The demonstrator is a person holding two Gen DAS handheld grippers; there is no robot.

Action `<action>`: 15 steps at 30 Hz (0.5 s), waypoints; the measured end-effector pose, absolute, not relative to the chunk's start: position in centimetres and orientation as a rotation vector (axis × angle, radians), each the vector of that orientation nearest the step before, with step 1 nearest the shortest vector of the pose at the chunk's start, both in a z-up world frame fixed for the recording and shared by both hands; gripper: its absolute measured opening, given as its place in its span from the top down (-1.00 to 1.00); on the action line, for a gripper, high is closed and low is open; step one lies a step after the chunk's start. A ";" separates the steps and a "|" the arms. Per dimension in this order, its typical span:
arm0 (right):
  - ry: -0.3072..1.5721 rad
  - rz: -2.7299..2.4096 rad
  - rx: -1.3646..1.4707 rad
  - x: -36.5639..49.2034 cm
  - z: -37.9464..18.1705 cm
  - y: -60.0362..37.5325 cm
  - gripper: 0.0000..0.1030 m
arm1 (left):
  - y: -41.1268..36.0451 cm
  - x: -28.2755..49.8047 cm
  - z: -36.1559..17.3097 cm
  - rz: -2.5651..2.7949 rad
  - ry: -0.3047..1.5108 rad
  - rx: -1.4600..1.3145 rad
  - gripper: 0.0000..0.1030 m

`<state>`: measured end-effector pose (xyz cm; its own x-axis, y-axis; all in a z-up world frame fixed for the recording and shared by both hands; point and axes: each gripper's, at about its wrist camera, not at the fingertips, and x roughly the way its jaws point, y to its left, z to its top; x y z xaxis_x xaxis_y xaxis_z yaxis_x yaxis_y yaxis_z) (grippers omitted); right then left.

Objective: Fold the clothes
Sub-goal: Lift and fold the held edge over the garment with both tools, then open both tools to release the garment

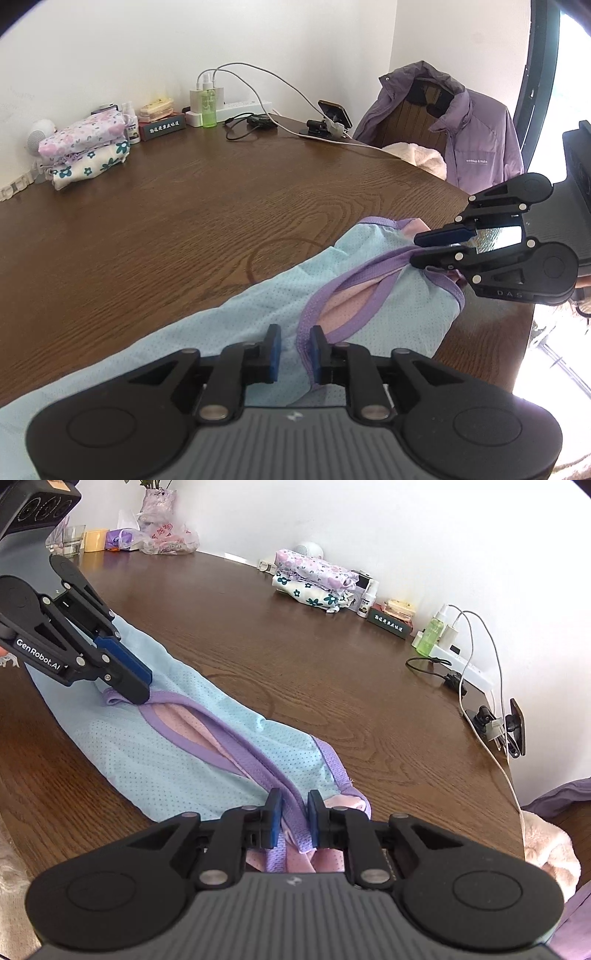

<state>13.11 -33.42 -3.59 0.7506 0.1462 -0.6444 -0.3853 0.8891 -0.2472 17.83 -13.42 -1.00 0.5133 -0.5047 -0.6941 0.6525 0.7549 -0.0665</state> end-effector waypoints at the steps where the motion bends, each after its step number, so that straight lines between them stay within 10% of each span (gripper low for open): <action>1: 0.645 0.283 -0.325 12.5 -3.0 -33.7 0.48 | -13.0 17.4 -0.6 -0.701 0.739 0.193 0.20; 8: 0.569 0.211 0.075 8.0 -0.1 -36.0 -0.74 | -9.1 13.9 2.0 -0.603 0.599 0.074 -0.78; 15: 0.575 0.063 0.349 6.0 -1.9 -36.8 -0.99 | -8.0 10.6 1.6 -0.625 0.609 -0.051 -1.00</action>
